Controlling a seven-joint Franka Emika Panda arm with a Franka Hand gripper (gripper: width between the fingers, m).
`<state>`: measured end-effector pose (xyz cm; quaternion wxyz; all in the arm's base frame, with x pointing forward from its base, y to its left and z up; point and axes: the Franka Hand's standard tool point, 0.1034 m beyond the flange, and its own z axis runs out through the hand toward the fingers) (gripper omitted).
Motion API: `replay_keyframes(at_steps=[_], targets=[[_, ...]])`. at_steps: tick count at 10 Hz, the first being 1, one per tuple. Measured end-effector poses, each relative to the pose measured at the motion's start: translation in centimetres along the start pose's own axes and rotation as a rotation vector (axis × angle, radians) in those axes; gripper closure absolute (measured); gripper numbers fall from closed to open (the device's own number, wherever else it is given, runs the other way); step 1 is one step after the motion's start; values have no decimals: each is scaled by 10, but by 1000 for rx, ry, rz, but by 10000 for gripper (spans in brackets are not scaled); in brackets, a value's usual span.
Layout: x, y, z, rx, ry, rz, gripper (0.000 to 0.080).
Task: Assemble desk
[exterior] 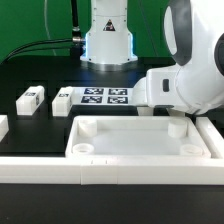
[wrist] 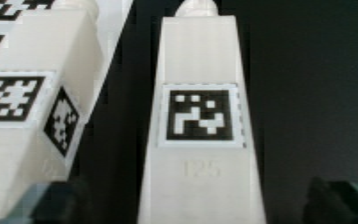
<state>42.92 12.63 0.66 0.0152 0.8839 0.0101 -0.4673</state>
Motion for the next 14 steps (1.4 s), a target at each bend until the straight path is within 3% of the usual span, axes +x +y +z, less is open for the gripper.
replay_keyframes(at_steps=[1,2,3,4,7,8,10,12,14], targets=[[0,0,0,0,2,-1,277],[2,0,1,1,8,-4,414],[2,-1,1,2,11,-7,414],[2,-1,1,2,11,-7,511],[1,-3,-3,1,18,-11,511],[-5,-2,-11,0,25,-14,511],[-22,0,-35,-1,42,-34,511],[-42,4,-69,-2,97,-131,511],[-37,3,-60,-3,89,-125,511]])
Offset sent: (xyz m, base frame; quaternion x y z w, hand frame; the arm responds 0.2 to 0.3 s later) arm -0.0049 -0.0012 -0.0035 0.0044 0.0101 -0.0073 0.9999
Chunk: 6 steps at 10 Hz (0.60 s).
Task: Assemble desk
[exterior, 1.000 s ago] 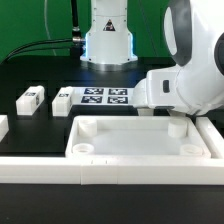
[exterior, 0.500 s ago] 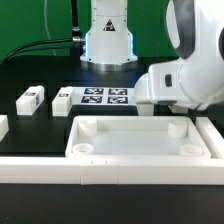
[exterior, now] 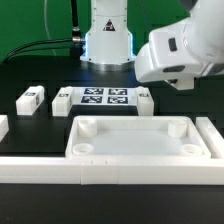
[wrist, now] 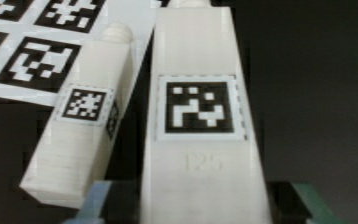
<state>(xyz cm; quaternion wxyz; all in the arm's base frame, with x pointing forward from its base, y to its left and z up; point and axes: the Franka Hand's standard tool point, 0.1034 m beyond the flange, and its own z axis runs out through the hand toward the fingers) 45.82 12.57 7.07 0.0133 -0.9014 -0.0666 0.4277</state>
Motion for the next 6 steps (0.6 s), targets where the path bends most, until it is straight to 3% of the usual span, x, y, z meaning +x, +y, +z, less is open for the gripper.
replay_keyframes(at_steps=[3,5,6], targets=[[3,-1,1,-1,20,-2,509],[2,-2,-29,0,136,-1,509],[-7,2,-40,0,174,-1,509]])
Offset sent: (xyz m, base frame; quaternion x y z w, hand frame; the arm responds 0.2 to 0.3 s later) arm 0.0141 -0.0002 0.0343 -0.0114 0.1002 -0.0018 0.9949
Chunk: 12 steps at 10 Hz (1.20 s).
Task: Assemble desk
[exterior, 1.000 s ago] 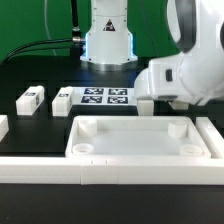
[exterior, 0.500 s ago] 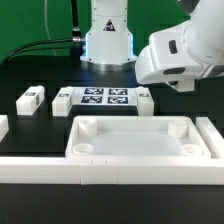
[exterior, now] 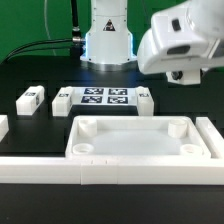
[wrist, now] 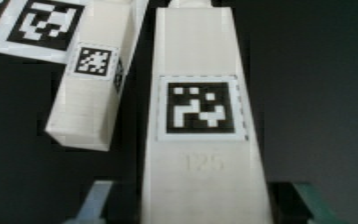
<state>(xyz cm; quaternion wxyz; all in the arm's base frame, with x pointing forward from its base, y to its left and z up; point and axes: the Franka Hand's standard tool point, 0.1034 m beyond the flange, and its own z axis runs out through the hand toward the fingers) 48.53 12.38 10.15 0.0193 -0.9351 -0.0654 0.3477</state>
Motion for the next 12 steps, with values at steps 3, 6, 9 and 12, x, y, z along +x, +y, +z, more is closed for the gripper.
replay_keyframes(at_steps=[3,6,9,12], targets=[[11,2,-12,-5,275,-2,509],[16,3,-24,-9,443,-8,509],[19,7,-68,-10,603,-15,509],[27,7,-72,-13,818,-17,509]])
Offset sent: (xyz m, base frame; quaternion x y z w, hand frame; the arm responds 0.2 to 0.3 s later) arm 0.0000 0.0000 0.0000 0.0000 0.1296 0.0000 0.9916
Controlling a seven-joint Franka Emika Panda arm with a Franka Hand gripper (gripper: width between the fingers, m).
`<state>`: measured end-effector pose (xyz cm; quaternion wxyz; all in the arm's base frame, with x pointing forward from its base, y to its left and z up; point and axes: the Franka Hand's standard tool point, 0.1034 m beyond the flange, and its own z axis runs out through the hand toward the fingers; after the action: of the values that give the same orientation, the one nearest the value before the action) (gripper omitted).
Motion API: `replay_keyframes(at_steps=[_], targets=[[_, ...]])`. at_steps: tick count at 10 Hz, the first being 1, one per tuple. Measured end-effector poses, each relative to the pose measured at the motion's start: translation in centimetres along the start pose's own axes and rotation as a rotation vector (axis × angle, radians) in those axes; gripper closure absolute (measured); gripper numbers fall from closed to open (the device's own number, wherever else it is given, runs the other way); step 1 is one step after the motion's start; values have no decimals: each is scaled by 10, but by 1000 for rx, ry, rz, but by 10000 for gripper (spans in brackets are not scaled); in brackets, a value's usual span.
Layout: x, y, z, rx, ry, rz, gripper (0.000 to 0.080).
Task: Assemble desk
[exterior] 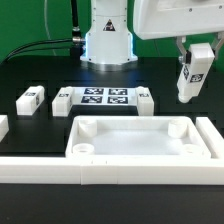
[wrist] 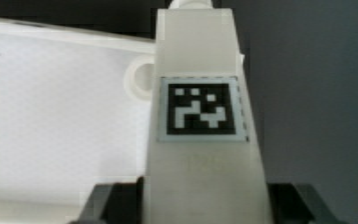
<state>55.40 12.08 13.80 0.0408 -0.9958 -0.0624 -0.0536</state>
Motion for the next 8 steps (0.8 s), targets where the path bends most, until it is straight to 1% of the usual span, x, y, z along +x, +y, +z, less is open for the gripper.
replay_keyframes(at_steps=[2,3,4,5,6,8], targets=[[4,1,2,-1,145,-3,509],[14,4,-5,-3,173,-11,509],[31,4,-18,-2,249,-10,509],[39,4,-24,-2,312,-11,509],[34,4,-19,-2,312,-11,509],[33,3,-17,-1,305,-12,509]])
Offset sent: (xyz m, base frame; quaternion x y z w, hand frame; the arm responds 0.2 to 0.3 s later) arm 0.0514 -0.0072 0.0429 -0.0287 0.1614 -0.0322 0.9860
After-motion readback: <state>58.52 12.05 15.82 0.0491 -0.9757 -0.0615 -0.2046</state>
